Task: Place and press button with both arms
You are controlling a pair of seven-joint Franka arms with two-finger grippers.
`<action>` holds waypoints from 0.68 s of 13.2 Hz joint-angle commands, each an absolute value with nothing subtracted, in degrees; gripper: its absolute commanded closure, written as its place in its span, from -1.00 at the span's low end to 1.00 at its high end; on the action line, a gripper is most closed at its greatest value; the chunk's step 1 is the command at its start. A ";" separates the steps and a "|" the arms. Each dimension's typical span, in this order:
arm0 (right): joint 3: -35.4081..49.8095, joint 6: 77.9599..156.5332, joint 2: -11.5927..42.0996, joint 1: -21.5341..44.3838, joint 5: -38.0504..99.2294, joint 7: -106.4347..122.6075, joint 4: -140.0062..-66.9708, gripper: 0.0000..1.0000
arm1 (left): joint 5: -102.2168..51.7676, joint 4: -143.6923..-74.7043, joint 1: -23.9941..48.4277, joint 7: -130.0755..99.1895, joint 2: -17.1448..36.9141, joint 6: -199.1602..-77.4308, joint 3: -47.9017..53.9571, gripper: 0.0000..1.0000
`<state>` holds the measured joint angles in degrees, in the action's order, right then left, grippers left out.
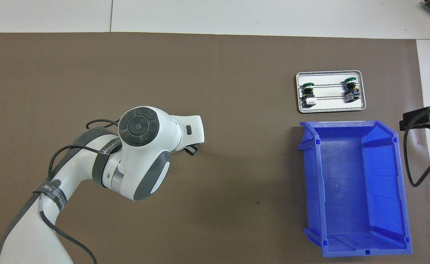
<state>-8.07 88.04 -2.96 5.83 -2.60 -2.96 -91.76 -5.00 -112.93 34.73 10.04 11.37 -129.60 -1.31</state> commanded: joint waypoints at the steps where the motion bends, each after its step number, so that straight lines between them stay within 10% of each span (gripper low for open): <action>1: -7.91 89.21 -4.48 5.71 -2.55 -2.46 -93.69 -1.00 | -1.76 -113.29 36.47 7.30 14.13 -131.21 -2.11 1.00; 9: -7.91 89.12 -4.48 5.71 -2.64 -2.46 -93.69 -1.00 | -1.41 -112.15 36.39 6.94 11.35 -127.72 -2.37 1.00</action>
